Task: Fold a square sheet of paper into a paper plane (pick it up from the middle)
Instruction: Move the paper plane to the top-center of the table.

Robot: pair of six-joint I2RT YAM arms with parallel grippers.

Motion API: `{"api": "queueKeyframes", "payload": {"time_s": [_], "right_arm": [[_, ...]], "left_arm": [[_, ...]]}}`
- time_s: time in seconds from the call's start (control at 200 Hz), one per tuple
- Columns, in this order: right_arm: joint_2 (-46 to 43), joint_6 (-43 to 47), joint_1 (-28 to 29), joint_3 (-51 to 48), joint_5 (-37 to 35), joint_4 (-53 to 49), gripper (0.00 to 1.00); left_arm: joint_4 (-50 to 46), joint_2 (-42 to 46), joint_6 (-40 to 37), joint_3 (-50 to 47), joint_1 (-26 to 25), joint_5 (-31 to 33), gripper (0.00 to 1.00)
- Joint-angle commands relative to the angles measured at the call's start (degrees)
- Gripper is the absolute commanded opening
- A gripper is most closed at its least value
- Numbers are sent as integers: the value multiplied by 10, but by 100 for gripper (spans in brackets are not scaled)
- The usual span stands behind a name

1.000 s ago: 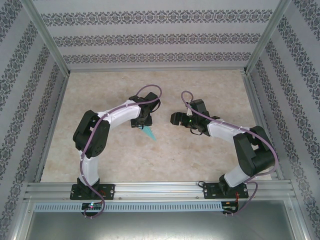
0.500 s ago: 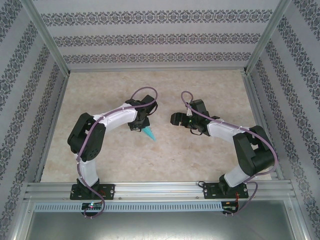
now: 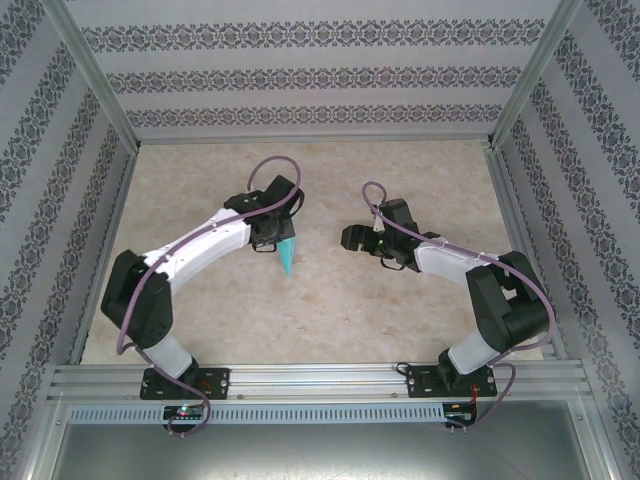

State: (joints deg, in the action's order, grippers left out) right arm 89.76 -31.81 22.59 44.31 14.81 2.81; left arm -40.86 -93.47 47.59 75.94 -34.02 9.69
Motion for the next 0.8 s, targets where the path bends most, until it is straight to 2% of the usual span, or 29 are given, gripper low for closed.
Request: {"api": "queueKeyframes", "payload": {"time_s": [0.0,0.13,0.255,0.345,0.5,0.609,0.794], "right_arm": [[-28,-11,-8,-6,-4,6,86],[-57,-7,-17,-15,-1,6,86],[-97,1,-18,-21,-20,-6,86],[-122,6,-15,-26,-8,-12,80],[-119,8,10,-12,41,-34,61],[-89,-7,47,10,62,-45,44],[-35,-33,99,29,45,-43,43]], "left_arm": [[89,34,-47,-23,5,-69,3],[199,30,-64,-62,6,-149,2],[307,-13,-57,-96,11,-229,1],[382,-50,-54,-118,13,-277,0],[490,-73,-42,-182,18,-301,0],[513,-74,-39,-207,19,-307,0],[529,-67,-33,-243,25,-305,0]]}}
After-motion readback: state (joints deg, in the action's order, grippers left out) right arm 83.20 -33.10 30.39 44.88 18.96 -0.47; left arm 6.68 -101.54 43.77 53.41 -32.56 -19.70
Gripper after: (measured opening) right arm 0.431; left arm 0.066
